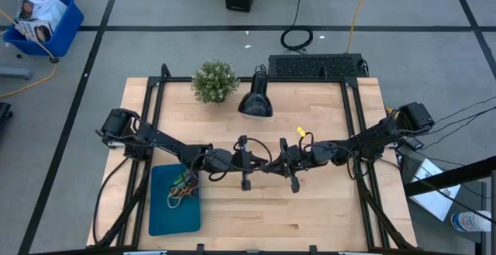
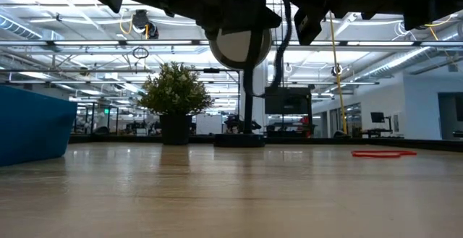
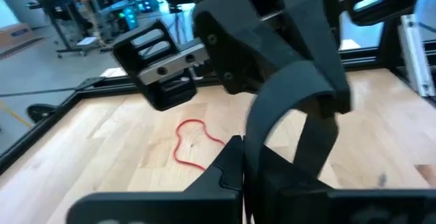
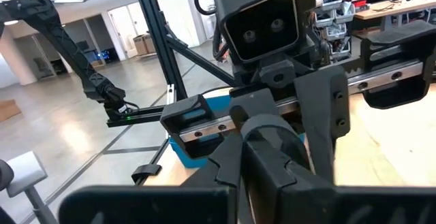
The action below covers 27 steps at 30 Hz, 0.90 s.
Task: Pick and place rubber bands into bin
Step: Put the black rubber band into the blue bin
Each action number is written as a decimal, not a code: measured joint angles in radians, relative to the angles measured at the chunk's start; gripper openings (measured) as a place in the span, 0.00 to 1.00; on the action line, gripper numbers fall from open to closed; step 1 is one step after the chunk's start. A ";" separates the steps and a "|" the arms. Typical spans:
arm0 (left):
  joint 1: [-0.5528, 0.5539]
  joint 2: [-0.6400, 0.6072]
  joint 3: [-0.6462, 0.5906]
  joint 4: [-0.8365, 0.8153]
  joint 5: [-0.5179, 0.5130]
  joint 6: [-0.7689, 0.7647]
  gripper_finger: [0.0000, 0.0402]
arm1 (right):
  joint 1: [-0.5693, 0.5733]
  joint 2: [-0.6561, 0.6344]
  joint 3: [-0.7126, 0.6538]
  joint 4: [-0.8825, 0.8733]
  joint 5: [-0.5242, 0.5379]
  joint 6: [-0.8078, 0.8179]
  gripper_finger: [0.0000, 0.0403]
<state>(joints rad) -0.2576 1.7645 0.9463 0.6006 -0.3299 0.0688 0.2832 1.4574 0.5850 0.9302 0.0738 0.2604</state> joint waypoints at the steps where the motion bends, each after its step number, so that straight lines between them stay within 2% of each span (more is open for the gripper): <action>1: 0.000 0.000 0.000 0.000 0.013 0.000 0.02 | 0.000 0.000 0.000 0.000 0.000 0.000 0.04; 7: -0.002 0.000 0.000 -0.005 0.022 -0.003 0.02 | 0.000 -0.001 0.000 0.000 -0.029 -0.009 0.14; 11: -0.011 0.000 0.000 -0.005 0.022 0.000 0.01 | 0.000 -0.016 0.000 -0.013 -0.105 -0.013 0.26; 15: -0.020 -0.005 0.000 -0.023 0.023 -0.001 0.02 | 0.000 -0.056 0.000 -0.121 -0.107 -0.045 0.38; 20: -0.038 -0.073 -0.002 -0.186 0.025 -0.037 0.02 | 0.000 -0.153 0.000 -0.377 -0.100 -0.115 0.48; 27: -0.069 -0.230 -0.002 -0.496 0.071 -0.176 0.01 | -0.002 -0.264 0.000 -0.654 -0.096 -0.018 0.52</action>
<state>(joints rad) -0.3271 1.5345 0.9443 0.1042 -0.2585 -0.1071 0.2815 1.1936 0.5846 0.2762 -0.0223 0.2421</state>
